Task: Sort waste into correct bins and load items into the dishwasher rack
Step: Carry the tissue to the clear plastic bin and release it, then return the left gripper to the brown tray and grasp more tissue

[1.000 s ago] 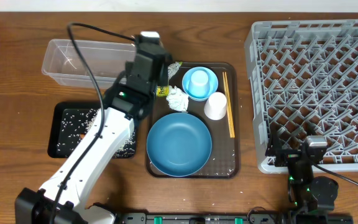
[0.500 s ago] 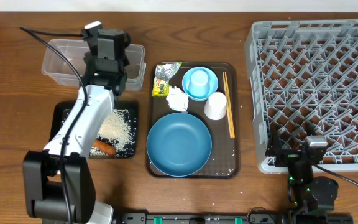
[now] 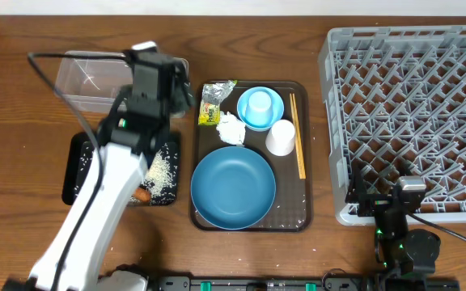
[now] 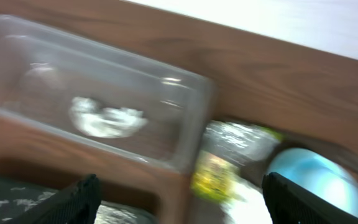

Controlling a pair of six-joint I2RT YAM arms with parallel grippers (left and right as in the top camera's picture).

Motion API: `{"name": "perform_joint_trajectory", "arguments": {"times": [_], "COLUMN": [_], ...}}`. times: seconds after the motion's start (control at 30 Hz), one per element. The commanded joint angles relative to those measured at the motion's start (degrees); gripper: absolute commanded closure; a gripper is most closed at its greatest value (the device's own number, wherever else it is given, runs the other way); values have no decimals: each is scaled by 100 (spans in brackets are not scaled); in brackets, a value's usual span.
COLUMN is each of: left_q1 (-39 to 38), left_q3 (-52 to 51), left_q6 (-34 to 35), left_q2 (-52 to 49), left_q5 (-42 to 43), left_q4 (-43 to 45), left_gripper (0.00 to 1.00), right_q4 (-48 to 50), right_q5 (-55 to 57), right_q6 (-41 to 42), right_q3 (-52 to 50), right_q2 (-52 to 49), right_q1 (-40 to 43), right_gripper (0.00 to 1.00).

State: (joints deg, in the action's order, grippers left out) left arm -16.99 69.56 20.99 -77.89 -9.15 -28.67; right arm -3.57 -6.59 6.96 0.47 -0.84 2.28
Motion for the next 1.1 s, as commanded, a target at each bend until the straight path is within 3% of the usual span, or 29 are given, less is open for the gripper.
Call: {"name": "perform_joint_trajectory", "arguments": {"times": [0.0, 0.13, 0.43, 0.67, 1.07], "left_q1": [-295, -610, -815, -957, -1261], "left_q3": [74, 74, 74, 74, 74], "left_q6": [-142, -737, -1185, -1200, -1200], "left_q2": [-63, -496, -1932, -2623, -3143], "left_q5": [1333, 1495, 1556, 1521, 651], "left_q4": [-223, -463, -448, -144, 192], "left_gripper": [15, 15, 16, 21, 30], "right_q4": [-13, -13, -13, -13, -13], "right_q5": [15, 15, 15, 15, 15], "right_q6": [-17, -17, -20, -17, -17], "right_q3": [-13, -13, -13, -13, -13], "right_q2": [35, 35, 35, 35, 35], "right_q1": [70, 70, 70, 70, 70], "right_gripper": [1, 1, 1, 1, 1]}}
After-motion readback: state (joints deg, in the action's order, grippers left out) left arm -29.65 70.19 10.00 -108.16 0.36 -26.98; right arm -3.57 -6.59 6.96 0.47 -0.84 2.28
